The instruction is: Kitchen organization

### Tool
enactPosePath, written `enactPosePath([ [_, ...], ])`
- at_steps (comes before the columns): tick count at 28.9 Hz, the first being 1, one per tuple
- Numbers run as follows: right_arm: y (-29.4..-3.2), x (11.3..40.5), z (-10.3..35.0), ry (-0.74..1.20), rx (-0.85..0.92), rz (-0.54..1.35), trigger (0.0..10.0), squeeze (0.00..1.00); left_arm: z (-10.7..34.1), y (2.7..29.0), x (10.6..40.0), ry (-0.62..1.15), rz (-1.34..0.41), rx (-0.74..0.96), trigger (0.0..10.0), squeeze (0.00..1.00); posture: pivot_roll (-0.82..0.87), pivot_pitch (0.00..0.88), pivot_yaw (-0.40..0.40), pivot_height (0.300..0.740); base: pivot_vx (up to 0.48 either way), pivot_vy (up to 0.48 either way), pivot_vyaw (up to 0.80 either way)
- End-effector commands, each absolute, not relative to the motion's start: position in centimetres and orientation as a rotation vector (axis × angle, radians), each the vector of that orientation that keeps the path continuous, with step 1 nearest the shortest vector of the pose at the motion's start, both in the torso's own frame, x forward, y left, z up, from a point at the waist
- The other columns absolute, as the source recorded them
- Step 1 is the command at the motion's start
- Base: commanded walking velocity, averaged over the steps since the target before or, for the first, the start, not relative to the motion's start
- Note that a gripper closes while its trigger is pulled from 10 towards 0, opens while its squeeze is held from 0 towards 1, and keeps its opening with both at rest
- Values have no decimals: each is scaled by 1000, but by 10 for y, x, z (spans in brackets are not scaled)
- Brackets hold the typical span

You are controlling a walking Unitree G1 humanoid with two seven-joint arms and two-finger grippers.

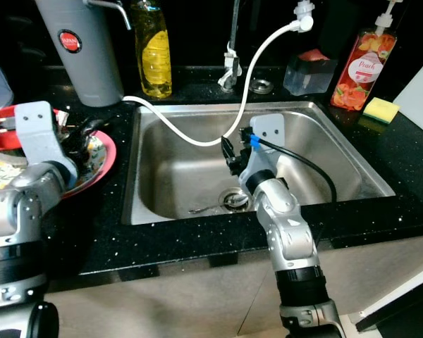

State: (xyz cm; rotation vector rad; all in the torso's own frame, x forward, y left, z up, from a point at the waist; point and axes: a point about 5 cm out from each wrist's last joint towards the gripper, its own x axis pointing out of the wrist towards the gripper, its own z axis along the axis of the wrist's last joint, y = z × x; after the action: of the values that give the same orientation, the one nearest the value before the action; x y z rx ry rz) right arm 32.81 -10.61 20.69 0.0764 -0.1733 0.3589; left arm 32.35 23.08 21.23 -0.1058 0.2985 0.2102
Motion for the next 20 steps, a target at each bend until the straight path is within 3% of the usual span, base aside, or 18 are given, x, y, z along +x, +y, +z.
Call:
enactPosePath([
  [1, -110, 328, 205, -174, 80, 344, 10000, 0, 201, 231, 322, 355, 209, -130, 10000, 0, 68, 0, -48, 740, 0, 0, 0],
  [2, -110, 328, 205, -174, 80, 344, 10000, 0, 201, 231, 322, 355, 209, -130, 10000, 0, 68, 0, -48, 740, 0, 0, 0],
  [3, -110, 328, 205, -175, 80, 344, 10000, 0, 200, 230, 322, 361, 202, -145, 8588, 0, 66, 0, -47, 740, 0, 0, 0],
  [4, -110, 328, 205, -175, 79, 345, 10000, 0, 200, 230, 322, 364, 198, -154, 3216, 0, 66, 0, -47, 740, 0, 0, 0],
  [5, -110, 328, 205, -175, 79, 345, 10000, 0, 200, 230, 322, 364, 198, -154, 3216, 0, 66, 0, -47, 740, 0, 0, 0],
  [6, -110, 328, 205, -175, 79, 346, 10000, 0, 200, 229, 322, 367, 187, -137, 0, 0, 66, 0, -47, 740, 0, 0, 0],
  [16, -109, 328, 206, -178, 77, 350, 10000, 0, 204, 227, 323, 341, 177, -91, 0, 0, 69, 0, -51, 740, 0, 0, 0],
  [17, -109, 328, 206, -178, 77, 351, 10000, 0, 207, 225, 323, 311, 162, -90, 2353, 0, 69, 0, -51, 740, 0, 0, 0],
  [18, -109, 328, 206, -178, 77, 351, 10000, 0, 207, 225, 323, 311, 162, -90, 2353, 0, 69, 0, -51, 740, 0, 0, 0],
  [19, -109, 328, 206, -178, 77, 351, 10000, 0, 210, 224, 324, 291, 151, -89, 9176, 0, 69, 0, -51, 740, 0, 0, 0],
  [20, -109, 328, 206, -178, 77, 351, 10000, 0, 212, 221, 324, 277, 129, -92, 10000, 0, 69, 0, -51, 740, 0, 0, 0],
])
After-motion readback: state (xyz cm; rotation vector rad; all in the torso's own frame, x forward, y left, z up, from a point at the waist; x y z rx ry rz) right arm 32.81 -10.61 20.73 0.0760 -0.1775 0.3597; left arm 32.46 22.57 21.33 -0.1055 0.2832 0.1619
